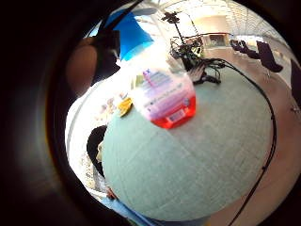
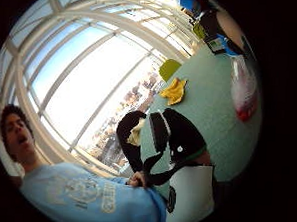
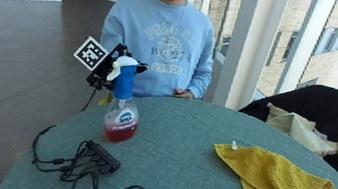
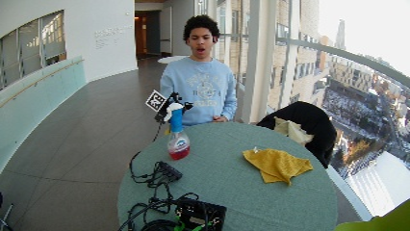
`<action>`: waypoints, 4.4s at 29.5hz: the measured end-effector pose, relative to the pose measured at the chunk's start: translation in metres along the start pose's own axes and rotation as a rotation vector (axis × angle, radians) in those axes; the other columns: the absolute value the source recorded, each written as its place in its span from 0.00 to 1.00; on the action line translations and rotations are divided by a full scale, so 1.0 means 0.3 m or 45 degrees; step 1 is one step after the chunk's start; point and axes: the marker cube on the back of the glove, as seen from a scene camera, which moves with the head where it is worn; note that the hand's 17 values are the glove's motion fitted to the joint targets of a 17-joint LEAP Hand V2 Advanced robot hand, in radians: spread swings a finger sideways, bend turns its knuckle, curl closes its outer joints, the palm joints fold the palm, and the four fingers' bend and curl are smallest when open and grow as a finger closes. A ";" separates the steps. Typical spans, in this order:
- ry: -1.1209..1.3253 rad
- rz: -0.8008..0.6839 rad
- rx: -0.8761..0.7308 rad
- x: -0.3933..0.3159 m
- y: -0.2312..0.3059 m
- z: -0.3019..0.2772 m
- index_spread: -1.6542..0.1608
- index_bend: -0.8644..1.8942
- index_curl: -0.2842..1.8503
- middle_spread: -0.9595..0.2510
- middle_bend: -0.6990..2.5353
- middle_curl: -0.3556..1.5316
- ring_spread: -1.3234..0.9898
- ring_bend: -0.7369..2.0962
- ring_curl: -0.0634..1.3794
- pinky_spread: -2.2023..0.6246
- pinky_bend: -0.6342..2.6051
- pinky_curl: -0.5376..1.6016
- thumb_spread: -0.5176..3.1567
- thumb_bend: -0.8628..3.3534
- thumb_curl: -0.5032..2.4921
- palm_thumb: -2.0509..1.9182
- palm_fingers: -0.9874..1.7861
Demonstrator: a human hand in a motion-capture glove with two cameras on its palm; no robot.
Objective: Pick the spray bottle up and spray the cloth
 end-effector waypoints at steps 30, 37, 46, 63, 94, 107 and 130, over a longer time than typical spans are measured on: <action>-0.089 0.378 0.165 0.161 -0.216 0.191 0.72 0.35 0.23 0.74 0.32 0.41 0.57 0.37 0.28 0.85 0.28 0.42 0.43 0.20 0.28 0.69 0.57; -0.070 0.382 0.170 0.179 -0.255 0.217 0.73 0.34 0.22 0.74 0.34 0.42 0.57 0.41 0.29 0.86 0.27 0.41 0.43 0.20 0.28 0.70 0.60; -0.074 0.367 0.194 0.196 -0.271 0.212 0.75 0.37 0.24 0.71 0.36 0.43 0.54 0.44 0.31 0.85 0.24 0.39 0.42 0.20 0.29 0.72 0.69; -0.139 0.416 0.161 0.218 -0.306 0.177 0.77 0.37 0.28 0.69 0.32 0.43 0.53 0.44 0.32 0.84 0.24 0.39 0.34 0.20 0.34 0.76 0.73; -0.197 0.123 -0.207 0.023 -0.421 0.232 0.79 0.36 0.31 0.71 0.33 0.45 0.53 0.45 0.33 0.83 0.25 0.38 0.30 0.20 0.38 0.75 0.76; -0.189 0.079 -0.578 -0.160 -0.537 0.375 0.79 0.36 0.31 0.72 0.32 0.45 0.53 0.45 0.32 0.82 0.26 0.39 0.30 0.20 0.39 0.75 0.76; -0.086 0.013 -1.185 -0.389 -0.611 0.765 0.81 0.36 0.31 0.73 0.33 0.45 0.54 0.47 0.32 0.81 0.26 0.41 0.30 0.20 0.40 0.74 0.78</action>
